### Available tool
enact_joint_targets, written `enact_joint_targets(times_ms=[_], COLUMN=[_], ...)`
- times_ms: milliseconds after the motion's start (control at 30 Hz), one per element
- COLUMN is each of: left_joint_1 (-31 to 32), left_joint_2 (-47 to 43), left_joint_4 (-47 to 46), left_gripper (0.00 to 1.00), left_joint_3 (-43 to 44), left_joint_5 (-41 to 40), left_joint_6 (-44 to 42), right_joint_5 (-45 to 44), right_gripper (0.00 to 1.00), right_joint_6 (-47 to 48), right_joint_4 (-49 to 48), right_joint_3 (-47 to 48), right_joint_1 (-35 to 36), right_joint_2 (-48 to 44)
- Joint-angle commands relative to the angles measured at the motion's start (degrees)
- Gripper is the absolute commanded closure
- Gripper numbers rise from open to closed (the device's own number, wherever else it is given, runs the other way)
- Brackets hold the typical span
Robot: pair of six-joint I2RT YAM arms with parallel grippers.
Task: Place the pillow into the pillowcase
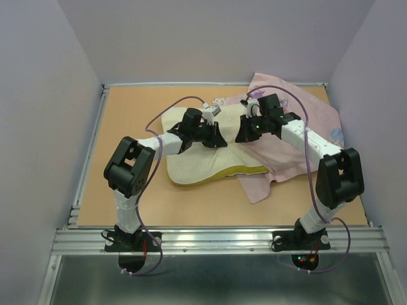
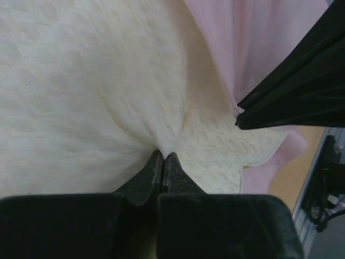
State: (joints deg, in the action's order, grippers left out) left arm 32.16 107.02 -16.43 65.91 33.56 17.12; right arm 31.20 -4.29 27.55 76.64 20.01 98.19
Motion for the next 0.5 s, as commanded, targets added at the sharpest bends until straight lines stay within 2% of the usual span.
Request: enact_joint_targets(times_ms=[0, 67, 100, 133, 167, 200, 267, 333, 400, 467], left_joint_1=[1.68, 1.07, 0.8, 0.45, 0.18, -0.17, -0.08, -0.08, -0.34, -1.4], left_joint_2=[1.69, 1.44, 0.74, -1.36, -2.51, -3.91, -7.43, -10.51, -12.09, -14.29], left_joint_4=[-13.97, -13.72, -12.76, -11.88, -10.48, -6.9, 2.56, 7.87, 13.93, 15.89], left_gripper=[1.0, 1.0, 0.8, 0.7, 0.62, 0.5, 0.38, 0.35, 0.33, 0.29], left_joint_3=[4.57, 4.14, 3.01, 2.21, 1.68, 0.98, 2.02, 2.73, 3.17, 2.56], left_joint_5=[9.41, 9.51, 9.51, 9.51, 9.07, 8.89, 6.45, 2.67, 0.64, -0.6], left_joint_6=[14.94, 14.96, 13.39, 11.89, 10.05, 7.34, -3.02, -12.08, -15.7, -16.86], right_joint_5=[-2.35, -5.26, -8.58, -9.83, -10.89, -12.99, -13.36, -11.61, -8.54, -6.24], right_gripper=[0.99, 0.72, 0.58, 0.36, 0.32, 0.27, 0.26, 0.26, 0.28, 0.32], right_joint_6=[1.21, 3.75, 4.99, 6.48, 9.54, 11.22, 15.78, 19.14, 21.77, 25.9], right_joint_4=[-2.86, -1.54, 0.73, 1.88, 3.02, 5.21, 9.42, 12.86, 19.25, 23.58], right_joint_3=[-5.52, -7.2, -7.12, -6.86, -6.42, -6.5, -7.2, -8.0, -8.96, -12.55], right_joint_1=[0.65, 0.38, 0.29, -0.23, -0.32, -0.32, -0.32, -0.32, -0.32, 0.9], right_joint_2=[-8.61, -12.39, -13.28, -14.16, -16.43, -17.58, -21.7, -24.09, -26.11, -28.75])
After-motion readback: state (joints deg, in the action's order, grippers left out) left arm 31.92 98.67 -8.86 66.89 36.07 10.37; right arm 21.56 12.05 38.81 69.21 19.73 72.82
